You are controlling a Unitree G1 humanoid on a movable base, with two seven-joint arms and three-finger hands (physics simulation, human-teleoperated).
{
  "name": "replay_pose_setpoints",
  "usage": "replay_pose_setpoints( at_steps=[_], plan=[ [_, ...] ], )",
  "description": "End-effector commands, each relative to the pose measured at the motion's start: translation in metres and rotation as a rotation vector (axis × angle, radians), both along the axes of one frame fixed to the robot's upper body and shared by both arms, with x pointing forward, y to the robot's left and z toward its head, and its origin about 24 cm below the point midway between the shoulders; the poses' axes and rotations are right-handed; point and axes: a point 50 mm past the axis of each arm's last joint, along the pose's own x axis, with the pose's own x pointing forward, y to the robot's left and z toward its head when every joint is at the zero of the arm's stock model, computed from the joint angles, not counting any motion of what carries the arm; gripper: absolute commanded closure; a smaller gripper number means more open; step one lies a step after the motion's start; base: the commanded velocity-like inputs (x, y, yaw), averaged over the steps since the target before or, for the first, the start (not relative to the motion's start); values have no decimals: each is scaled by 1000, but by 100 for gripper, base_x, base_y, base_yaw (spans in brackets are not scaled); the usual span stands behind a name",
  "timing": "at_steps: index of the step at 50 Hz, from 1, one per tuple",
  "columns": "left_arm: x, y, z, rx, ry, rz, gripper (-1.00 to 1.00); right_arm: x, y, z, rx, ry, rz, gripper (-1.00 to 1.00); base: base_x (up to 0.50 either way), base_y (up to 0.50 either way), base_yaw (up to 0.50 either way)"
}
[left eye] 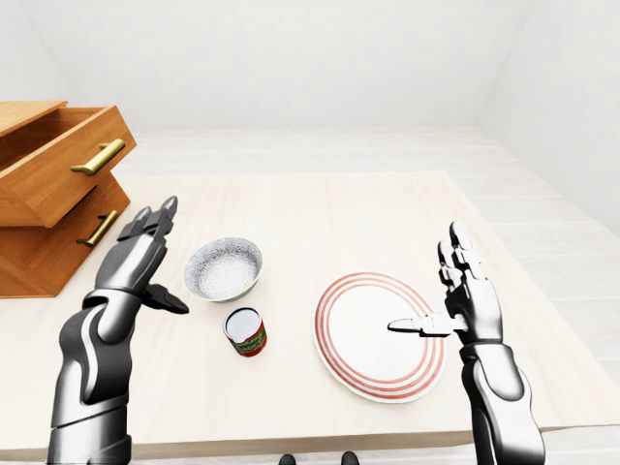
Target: Put the bowl on the plate.
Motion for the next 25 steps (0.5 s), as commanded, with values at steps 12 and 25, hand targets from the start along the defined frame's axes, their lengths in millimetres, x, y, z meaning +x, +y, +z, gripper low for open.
replay_pose_setpoints(
  at_steps=[12, 25],
  plan=[
    [18, 11, -15, 126, 65, 67, -100, -1, 1, -1, 6, 5, 0, -100, 0, 0, 0],
    [26, 6, -35, 132, 98, 77, -100, -2, 1, -2, 9, 9, -2, -100, 0, 0, 0]
  ],
)
